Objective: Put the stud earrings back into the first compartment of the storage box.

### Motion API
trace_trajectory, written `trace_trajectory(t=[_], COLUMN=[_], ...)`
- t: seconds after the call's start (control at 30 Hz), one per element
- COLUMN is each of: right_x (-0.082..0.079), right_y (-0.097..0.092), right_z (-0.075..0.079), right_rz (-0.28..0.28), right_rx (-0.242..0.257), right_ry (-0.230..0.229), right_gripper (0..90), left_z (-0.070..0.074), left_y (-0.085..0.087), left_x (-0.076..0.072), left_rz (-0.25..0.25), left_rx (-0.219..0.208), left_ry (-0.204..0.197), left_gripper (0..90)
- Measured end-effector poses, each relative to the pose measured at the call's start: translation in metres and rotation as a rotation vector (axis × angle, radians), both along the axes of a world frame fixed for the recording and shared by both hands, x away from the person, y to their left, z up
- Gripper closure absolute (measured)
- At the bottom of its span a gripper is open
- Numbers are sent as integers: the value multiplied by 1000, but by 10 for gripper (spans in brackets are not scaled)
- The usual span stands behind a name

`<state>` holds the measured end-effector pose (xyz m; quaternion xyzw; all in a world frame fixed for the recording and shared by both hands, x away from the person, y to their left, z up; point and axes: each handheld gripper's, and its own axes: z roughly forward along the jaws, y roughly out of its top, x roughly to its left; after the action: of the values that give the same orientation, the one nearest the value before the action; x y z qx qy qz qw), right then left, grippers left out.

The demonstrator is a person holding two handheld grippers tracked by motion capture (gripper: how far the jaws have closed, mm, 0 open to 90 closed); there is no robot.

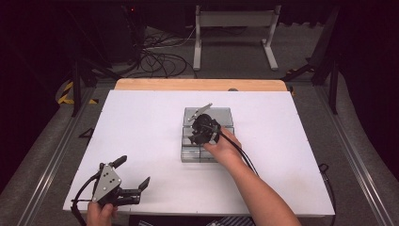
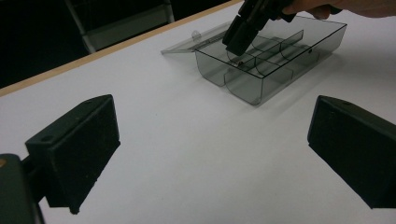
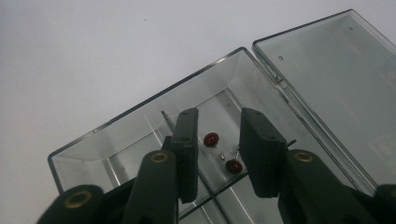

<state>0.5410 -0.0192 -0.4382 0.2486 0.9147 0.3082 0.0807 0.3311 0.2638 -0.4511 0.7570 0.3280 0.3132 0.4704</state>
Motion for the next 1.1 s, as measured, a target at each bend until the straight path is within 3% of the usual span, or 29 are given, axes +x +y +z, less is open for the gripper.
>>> trace_trajectory(t=[0.23,0.53,0.83,1.1], right_x=[-3,-16,-38,-58], right_y=[-4,-16,-32,-49], right_z=[7,32,54,65], right_rz=[-1,15,22,29], right_rx=[27,95,128,153], right_ry=[-5,-53,-111,-151], right_gripper=[551,326,208,115], left_z=[0,0,0,0], left_y=[0,0,-1,-1], left_x=[0,0,0,0], left_rz=[0,1,3,4], left_rx=[1,0,-4,3], left_ry=[-1,-1,3,0], left_gripper=[28,28,28,28])
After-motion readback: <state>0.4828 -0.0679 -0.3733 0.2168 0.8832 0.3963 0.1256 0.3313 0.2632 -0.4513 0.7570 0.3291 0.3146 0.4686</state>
